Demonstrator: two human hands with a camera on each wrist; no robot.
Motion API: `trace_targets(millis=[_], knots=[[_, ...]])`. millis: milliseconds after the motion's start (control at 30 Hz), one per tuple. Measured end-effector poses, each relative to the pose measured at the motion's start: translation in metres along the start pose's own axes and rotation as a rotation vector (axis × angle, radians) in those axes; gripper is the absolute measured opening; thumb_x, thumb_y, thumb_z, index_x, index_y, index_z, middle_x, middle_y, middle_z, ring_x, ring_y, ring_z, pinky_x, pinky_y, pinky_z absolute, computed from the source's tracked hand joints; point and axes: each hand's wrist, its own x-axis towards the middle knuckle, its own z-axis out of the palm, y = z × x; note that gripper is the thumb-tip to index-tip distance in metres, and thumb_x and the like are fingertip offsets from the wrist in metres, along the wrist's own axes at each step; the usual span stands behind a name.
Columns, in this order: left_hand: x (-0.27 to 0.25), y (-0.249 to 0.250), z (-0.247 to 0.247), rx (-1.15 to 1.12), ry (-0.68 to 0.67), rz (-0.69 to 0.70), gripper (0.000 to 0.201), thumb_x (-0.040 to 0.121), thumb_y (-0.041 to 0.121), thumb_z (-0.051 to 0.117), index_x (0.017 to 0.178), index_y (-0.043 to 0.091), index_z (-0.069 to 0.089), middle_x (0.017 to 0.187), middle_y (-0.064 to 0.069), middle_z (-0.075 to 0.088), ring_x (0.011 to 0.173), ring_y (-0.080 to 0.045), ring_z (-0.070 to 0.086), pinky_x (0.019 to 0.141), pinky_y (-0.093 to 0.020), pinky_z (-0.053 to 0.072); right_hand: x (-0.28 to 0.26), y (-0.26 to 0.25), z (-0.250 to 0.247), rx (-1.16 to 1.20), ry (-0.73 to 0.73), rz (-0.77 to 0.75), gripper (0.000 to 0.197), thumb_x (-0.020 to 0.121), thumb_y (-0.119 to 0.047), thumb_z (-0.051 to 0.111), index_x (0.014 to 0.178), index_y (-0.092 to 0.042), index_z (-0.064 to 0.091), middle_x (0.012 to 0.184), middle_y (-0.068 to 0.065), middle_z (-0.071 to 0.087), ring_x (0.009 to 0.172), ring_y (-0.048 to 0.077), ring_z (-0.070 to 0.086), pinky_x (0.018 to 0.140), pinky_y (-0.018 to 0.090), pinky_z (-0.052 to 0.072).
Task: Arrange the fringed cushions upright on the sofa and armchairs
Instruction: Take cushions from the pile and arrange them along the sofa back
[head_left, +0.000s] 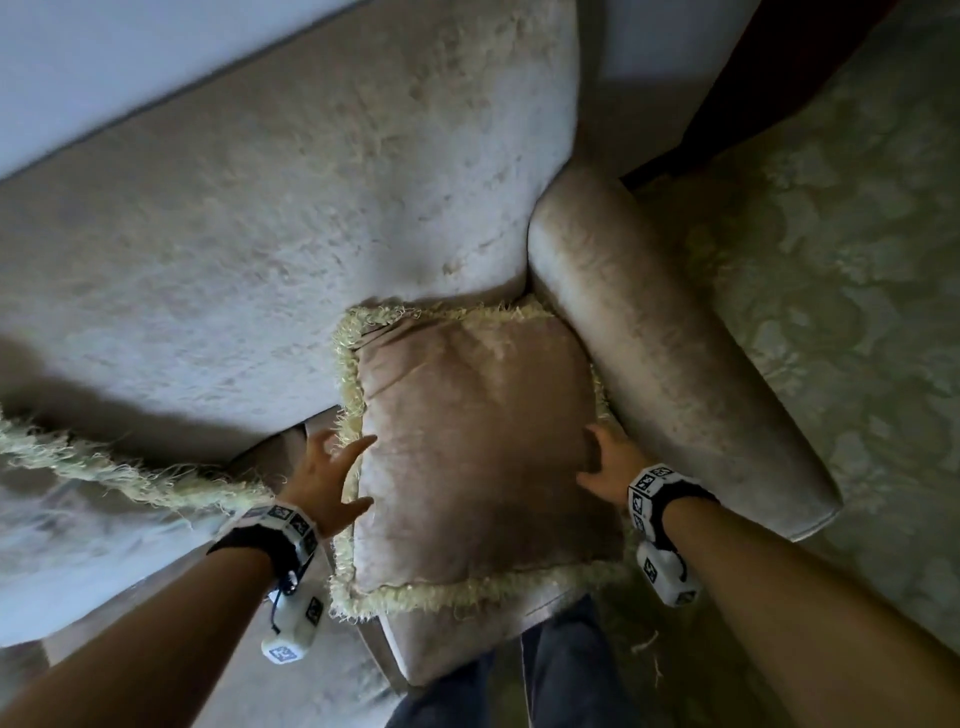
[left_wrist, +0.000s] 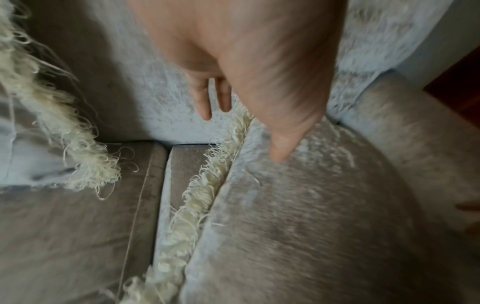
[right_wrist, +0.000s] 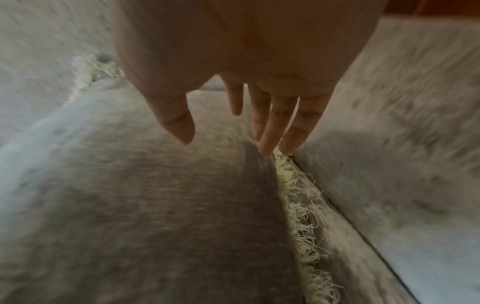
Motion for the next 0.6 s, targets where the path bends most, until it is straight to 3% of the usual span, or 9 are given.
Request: trace_targets(millis=[67,167,233,300,400,500,533,600], knots=[[0.020,0.001,0.009,0.001,-0.038,0.005,0.100,0.069,0.058,0.077,0.146,0.054,0.014,0.154,-0.017,0.006,0.129,-0.038,0.043,0.105,-0.048,0.042,0.024,0.012,0.002,0.033,0.015,-0.031,0.102,0.075,-0.049,0.073,0.154,-0.035,0.010,0.157,0.009,0.026,0.138,0.032,0.036,0.111,0.044,0.037],[0.051,0.009,0.023,-0.001,-0.020,0.052,0.118,0.056,0.070,0.078,0.142,0.062,-0.003,0.158,-0.011,-0.015,0.144,-0.042,0.018,0.109,-0.054,0.036,0.058,0.027,0.004,-0.005,0.003,-0.084,0.118,0.069,-0.062,0.075,0.149,-0.050,-0.011,0.163,0.006,0.002,0.148,0.033,0.014,0.117,0.049,0.025],[0.068,0.010,0.033,-0.035,-0.045,0.042,0.133,0.046,0.069,0.083,0.138,0.065,-0.012,0.155,-0.003,-0.031,0.147,-0.039,0.006,0.111,-0.053,0.034,0.077,0.031,0.005,-0.025,-0.035,-0.115,0.129,0.061,-0.069,0.077,0.143,-0.056,-0.021,0.163,0.006,-0.009,0.149,0.034,0.007,0.119,0.051,0.020],[0.083,0.010,0.042,-0.053,-0.103,-0.021,0.148,0.038,0.061,0.090,0.133,0.065,-0.024,0.151,-0.001,-0.039,0.147,-0.040,0.002,0.110,-0.051,0.035,0.092,0.031,0.009,0.011,-0.066,-0.155,0.140,0.050,-0.073,0.080,0.138,-0.059,-0.028,0.163,0.008,-0.008,0.149,0.034,0.005,0.119,0.053,0.018],[0.103,0.008,0.057,-0.094,-0.164,-0.091,0.162,0.033,0.047,0.097,0.135,0.057,-0.029,0.151,-0.008,-0.039,0.146,-0.042,0.000,0.113,-0.049,0.029,0.109,0.029,0.024,0.119,-0.115,-0.155,0.150,0.042,-0.067,0.087,0.132,-0.063,-0.033,0.162,0.014,-0.001,0.148,0.037,0.012,0.116,0.056,0.023],[0.122,0.003,0.079,-0.131,-0.177,-0.104,0.170,0.031,0.039,0.099,0.144,0.037,-0.029,0.156,-0.011,-0.028,0.145,-0.041,0.000,0.117,-0.045,0.007,0.118,0.024,0.034,0.166,-0.122,-0.109,0.153,0.042,-0.059,0.092,0.126,-0.067,-0.036,0.160,0.020,-0.005,0.145,0.041,0.020,0.113,0.057,0.030],[0.127,0.000,0.086,-0.139,-0.164,-0.105,0.172,0.028,0.043,0.098,0.140,0.040,-0.032,0.157,-0.010,-0.024,0.146,-0.041,0.001,0.116,-0.043,0.002,0.121,0.023,0.036,0.163,-0.116,-0.094,0.154,0.042,-0.057,0.092,0.124,-0.068,-0.037,0.159,0.021,-0.007,0.144,0.043,0.020,0.113,0.058,0.030],[0.134,-0.007,0.096,-0.155,-0.147,-0.100,0.173,0.020,0.051,0.096,0.128,0.053,-0.040,0.158,-0.010,-0.017,0.144,-0.042,0.009,0.118,-0.045,0.008,0.125,0.021,0.041,0.168,-0.094,-0.072,0.155,0.042,-0.054,0.094,0.123,-0.069,-0.037,0.158,0.022,-0.012,0.143,0.046,0.022,0.112,0.058,0.030]])
